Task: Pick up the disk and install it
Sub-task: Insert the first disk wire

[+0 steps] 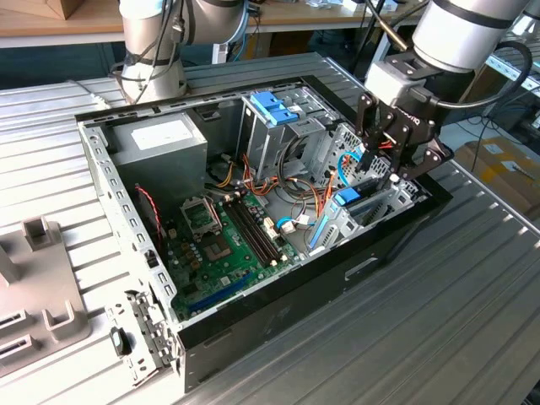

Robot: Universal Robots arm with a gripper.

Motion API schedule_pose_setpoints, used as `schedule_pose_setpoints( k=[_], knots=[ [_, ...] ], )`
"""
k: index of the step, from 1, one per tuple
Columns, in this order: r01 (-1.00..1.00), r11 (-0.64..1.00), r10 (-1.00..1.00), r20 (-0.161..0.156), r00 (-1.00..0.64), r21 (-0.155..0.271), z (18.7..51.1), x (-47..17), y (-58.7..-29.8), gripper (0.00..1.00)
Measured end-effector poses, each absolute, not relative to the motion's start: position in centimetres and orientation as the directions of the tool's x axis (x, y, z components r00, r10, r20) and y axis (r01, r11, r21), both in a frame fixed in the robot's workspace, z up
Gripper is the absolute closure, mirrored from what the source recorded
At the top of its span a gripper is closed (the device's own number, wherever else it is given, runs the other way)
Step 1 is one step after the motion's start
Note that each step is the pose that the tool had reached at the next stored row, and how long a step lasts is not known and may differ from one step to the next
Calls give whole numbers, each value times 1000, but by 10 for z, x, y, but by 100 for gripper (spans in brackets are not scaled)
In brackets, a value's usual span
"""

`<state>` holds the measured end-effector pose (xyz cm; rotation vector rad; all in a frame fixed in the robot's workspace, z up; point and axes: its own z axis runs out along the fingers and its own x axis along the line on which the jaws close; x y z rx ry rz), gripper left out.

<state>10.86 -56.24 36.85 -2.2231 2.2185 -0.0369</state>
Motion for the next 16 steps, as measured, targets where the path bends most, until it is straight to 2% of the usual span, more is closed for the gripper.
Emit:
schedule_pose_setpoints(
  k=[16],
  knots=[
    [-1000, -4, -1000, 16, 3, -17, 370, 125, -544, 51]
  ],
)
